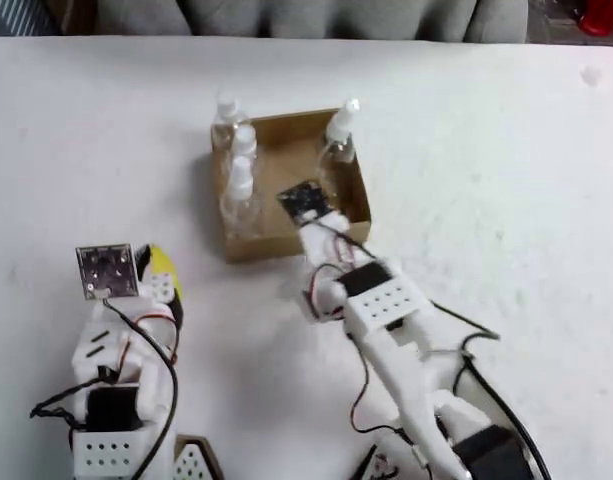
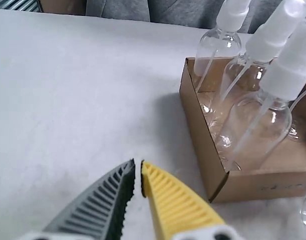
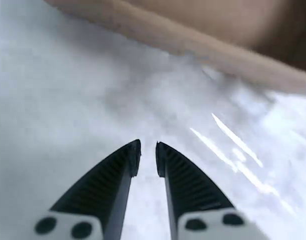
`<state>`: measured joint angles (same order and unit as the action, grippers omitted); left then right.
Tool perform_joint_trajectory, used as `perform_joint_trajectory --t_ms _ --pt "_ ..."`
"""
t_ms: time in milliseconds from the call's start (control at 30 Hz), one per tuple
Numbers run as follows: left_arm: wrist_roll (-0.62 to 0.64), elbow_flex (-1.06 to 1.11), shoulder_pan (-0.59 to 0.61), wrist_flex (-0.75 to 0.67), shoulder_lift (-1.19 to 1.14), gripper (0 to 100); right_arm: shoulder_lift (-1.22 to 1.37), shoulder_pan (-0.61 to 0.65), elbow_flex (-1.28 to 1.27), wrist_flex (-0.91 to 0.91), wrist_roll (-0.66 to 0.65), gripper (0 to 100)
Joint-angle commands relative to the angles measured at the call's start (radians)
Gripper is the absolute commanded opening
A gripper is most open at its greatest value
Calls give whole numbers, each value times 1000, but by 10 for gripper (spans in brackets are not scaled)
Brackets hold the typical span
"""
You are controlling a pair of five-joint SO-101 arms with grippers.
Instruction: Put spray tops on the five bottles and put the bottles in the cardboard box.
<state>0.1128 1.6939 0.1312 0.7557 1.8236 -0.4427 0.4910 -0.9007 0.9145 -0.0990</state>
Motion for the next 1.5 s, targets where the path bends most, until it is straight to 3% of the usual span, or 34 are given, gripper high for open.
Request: perform_joint_trajectory --t_ms 0,133,267,367,533,633,767,1067,1367,1467 --pt "-9 -2 8 -5 4 20 -85 -130 40 125 -60 24" --pt "-9 -2 8 -3 4 20 -151 -312 41 254 -203 24" --pt "-9 -2 8 -3 4 20 -231 -441 64 337 -232 26" --pt "-9 -2 8 -3 4 20 -266 -407 83 374 -232 70" --pt "-9 -2 8 2 4 20 -240 -285 101 283 -244 241" --pt "-9 -2 10 3 4 20 -168 -259 101 240 -356 275" --pt "-9 -2 10 3 4 20 -18 -259 141 166 -514 276" --pt "-9 -2 10 3 4 20 300 -268 293 150 -724 274" --pt "-9 -2 8 0 4 20 363 -285 288 150 -859 271" --pt "-9 -2 8 0 4 20 348 -286 288 171 -898 221"
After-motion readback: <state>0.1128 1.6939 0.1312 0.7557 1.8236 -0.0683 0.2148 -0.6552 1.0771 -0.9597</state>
